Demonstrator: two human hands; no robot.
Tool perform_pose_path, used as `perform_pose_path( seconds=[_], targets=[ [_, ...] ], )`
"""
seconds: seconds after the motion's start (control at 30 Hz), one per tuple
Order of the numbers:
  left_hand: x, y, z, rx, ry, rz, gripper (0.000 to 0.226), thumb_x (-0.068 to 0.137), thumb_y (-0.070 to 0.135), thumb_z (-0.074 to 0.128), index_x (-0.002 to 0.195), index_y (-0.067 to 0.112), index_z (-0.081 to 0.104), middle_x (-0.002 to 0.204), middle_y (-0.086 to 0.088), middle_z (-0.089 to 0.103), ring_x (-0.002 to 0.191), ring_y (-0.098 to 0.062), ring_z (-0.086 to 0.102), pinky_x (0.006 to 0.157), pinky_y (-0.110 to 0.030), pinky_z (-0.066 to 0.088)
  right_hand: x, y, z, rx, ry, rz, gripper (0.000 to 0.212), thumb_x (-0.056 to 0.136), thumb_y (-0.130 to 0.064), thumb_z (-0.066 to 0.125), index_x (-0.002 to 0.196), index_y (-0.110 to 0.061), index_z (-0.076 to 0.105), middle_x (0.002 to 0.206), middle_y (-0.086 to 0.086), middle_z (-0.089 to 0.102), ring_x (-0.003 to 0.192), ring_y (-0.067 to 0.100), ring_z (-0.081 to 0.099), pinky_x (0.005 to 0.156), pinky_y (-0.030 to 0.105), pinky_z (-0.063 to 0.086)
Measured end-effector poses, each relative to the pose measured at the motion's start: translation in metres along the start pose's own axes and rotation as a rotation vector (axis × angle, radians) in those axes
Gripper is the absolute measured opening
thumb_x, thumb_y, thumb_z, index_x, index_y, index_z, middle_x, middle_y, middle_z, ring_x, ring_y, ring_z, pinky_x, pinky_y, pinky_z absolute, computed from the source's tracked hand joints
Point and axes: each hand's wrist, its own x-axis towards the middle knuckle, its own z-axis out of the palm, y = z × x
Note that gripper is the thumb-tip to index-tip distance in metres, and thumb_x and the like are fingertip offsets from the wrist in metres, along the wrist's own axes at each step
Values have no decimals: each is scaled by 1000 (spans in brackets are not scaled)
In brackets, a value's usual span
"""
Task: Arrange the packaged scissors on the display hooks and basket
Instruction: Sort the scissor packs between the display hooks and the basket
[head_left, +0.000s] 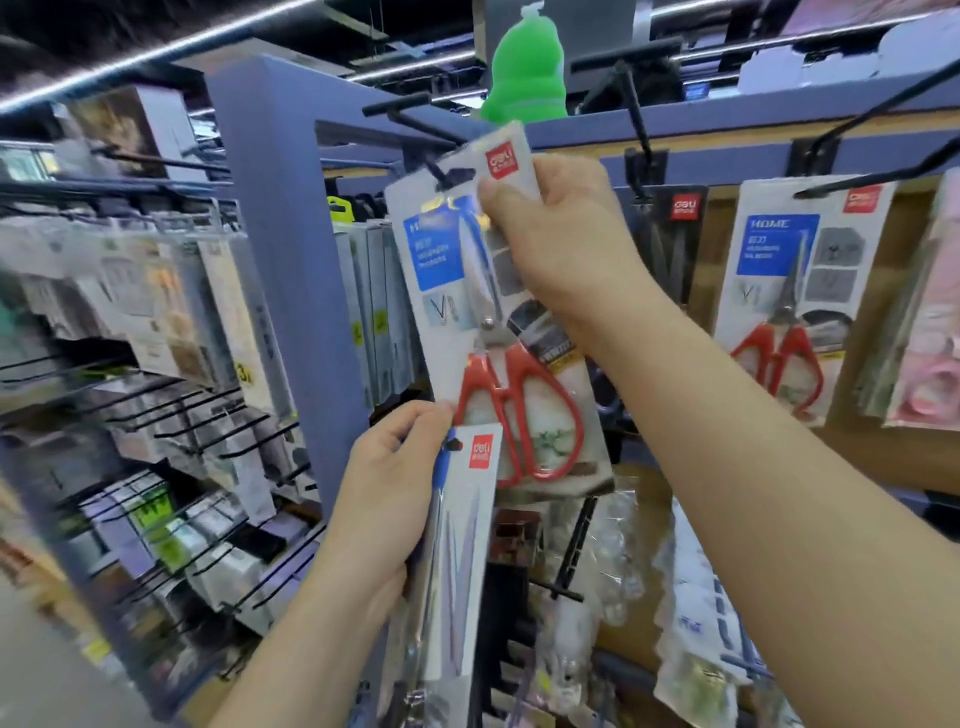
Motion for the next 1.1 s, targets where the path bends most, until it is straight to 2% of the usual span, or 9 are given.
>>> perform_pose_path(
  seconds=[0.2, 0.37, 0.5, 0.57, 0.67, 0.83, 0.93, 1.03, 1.1],
  targets=[
    [2, 3, 6, -19, 48, -43, 39, 96, 39, 55, 63, 20, 59, 70, -9, 42, 66, -23, 36, 69, -35, 27, 0, 16, -2, 103, -61, 207, 21, 96, -25, 55, 101, -8, 67, 97, 9, 75, 90, 27, 72, 73, 45, 60],
    [19, 4, 26, -58, 96, -66, 27, 99, 30, 55, 80, 14, 66, 66, 4, 61, 61, -8, 55, 57, -19, 42, -34, 53, -36, 121, -426, 313, 18, 92, -26, 68, 109, -20, 68, 100, 1, 77, 91, 18, 75, 84, 42, 60],
    [20, -6, 32, 51, 172, 9, 24, 98, 32, 56, 121, 28, 61, 111, 12, 65, 102, -6, 61, 84, -23, 48, -37, 85, -22, -39, -205, 295, 19, 91, -30, 70, 92, -11, 71, 91, 6, 76, 87, 23, 73, 82, 43, 59],
    [13, -9, 31, 82, 173, 60, 34, 98, 33, 56, 132, 35, 53, 116, 20, 59, 106, -1, 59, 81, -18, 45, -27, 101, -7, -206, -39, 280, 28, 93, -30, 65, 81, -6, 67, 81, 9, 71, 85, 29, 68, 74, 40, 54],
    [9, -9, 28, 83, 150, 85, 22, 98, 30, 56, 118, 37, 62, 95, 27, 65, 90, 9, 62, 70, -10, 46, -20, 118, 6, -276, 33, 325, 37, 100, -27, 52, 67, -10, 50, 72, 9, 58, 84, 32, 60, 65, 34, 39],
    [11, -7, 30, 98, 149, 116, 19, 100, 25, 53, 93, 28, 71, 82, 28, 69, 78, 17, 60, 64, -6, 43, -16, 121, -5, -605, -90, 367, 54, 101, -51, 39, 105, -2, 63, 106, 20, 67, 100, 40, 63, 77, 37, 48],
    [9, -3, 36, 91, 148, 106, 27, 100, 30, 52, 85, 17, 71, 46, 17, 57, 46, 2, 54, 45, -10, 38, -29, 109, -37, -681, -138, 381, 53, 98, -57, 41, 79, -12, 60, 85, 12, 68, 84, 35, 66, 76, 40, 55],
    [12, -4, 41, 132, 168, 157, 35, 99, 39, 52, 71, 24, 66, 41, 11, 46, 48, -12, 42, 49, -29, 32, -70, 79, -73, -198, -174, 522, 52, 97, -56, 47, 91, -8, 67, 84, 13, 74, 79, 32, 73, 75, 42, 62],
    [13, -2, 47, 123, 176, 207, 43, 99, 40, 51, 59, 27, 59, 42, 8, 40, 47, -15, 36, 50, -33, 27, -110, 60, -89, 159, -415, 589, 49, 93, -58, 49, 109, -15, 68, 94, 8, 77, 86, 25, 75, 80, 38, 62]
  ],
)
